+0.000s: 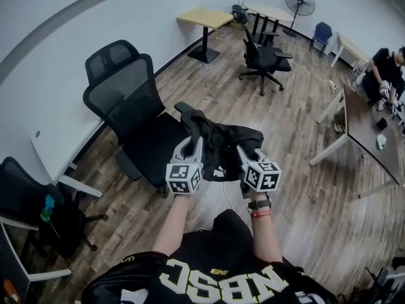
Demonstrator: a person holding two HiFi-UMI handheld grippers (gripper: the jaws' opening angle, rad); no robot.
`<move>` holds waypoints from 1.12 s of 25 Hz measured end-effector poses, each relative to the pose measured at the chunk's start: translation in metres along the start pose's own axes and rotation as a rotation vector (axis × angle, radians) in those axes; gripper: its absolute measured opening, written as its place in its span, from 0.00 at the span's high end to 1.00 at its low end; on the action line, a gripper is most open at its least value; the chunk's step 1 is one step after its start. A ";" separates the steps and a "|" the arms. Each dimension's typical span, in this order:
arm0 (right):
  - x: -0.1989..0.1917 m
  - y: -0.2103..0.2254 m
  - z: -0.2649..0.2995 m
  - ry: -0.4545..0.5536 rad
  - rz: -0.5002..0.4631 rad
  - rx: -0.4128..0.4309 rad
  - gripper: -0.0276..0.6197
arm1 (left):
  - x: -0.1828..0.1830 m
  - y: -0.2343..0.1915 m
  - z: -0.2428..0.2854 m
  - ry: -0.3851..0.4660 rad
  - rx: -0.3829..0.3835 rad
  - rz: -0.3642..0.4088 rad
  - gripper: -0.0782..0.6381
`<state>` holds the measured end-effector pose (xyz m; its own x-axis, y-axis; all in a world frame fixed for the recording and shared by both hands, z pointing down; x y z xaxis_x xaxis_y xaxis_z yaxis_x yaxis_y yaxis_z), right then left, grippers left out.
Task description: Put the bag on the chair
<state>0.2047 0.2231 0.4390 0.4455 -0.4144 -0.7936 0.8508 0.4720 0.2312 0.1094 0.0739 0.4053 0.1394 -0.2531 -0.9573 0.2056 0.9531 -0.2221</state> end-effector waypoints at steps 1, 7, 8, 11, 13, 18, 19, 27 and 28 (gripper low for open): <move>0.005 -0.002 0.013 -0.009 -0.011 0.026 0.84 | 0.000 -0.011 0.002 0.004 0.027 -0.012 0.81; 0.048 -0.023 0.120 -0.102 -0.128 0.221 0.84 | -0.002 -0.095 0.017 0.023 0.250 -0.095 0.81; 0.057 -0.028 0.139 -0.124 -0.151 0.255 0.84 | 0.000 -0.111 0.021 0.025 0.292 -0.111 0.81; 0.090 -0.043 0.187 -0.171 -0.223 0.368 0.84 | 0.012 -0.147 0.027 0.048 0.420 -0.155 0.81; 0.111 -0.049 0.209 -0.199 -0.265 0.450 0.84 | 0.023 -0.158 0.028 0.067 0.506 -0.174 0.81; 0.141 -0.052 0.249 -0.257 -0.320 0.607 0.85 | 0.038 -0.171 0.034 0.080 0.662 -0.200 0.81; 0.145 -0.054 0.257 -0.269 -0.326 0.635 0.85 | 0.039 -0.173 0.034 0.082 0.688 -0.202 0.81; 0.136 -0.090 0.300 -0.378 -0.390 0.803 0.85 | 0.021 -0.193 0.006 0.069 0.867 -0.267 0.81; 0.135 -0.097 0.303 -0.383 -0.404 0.814 0.85 | 0.019 -0.196 0.002 0.072 0.885 -0.275 0.81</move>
<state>0.2671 -0.1139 0.4800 0.0170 -0.7187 -0.6951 0.8270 -0.3806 0.4138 0.0737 -0.1182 0.4314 -0.0781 -0.4124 -0.9077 0.8908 0.3800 -0.2493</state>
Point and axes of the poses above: the fingertips, and each gripper's own axes: z forward along the fingers, y to its right, x out of its top, the point moved 2 cm from there along -z, backward along the fingers, and after that the axes turned 15 degrees about -y, right-handed, at the moved point
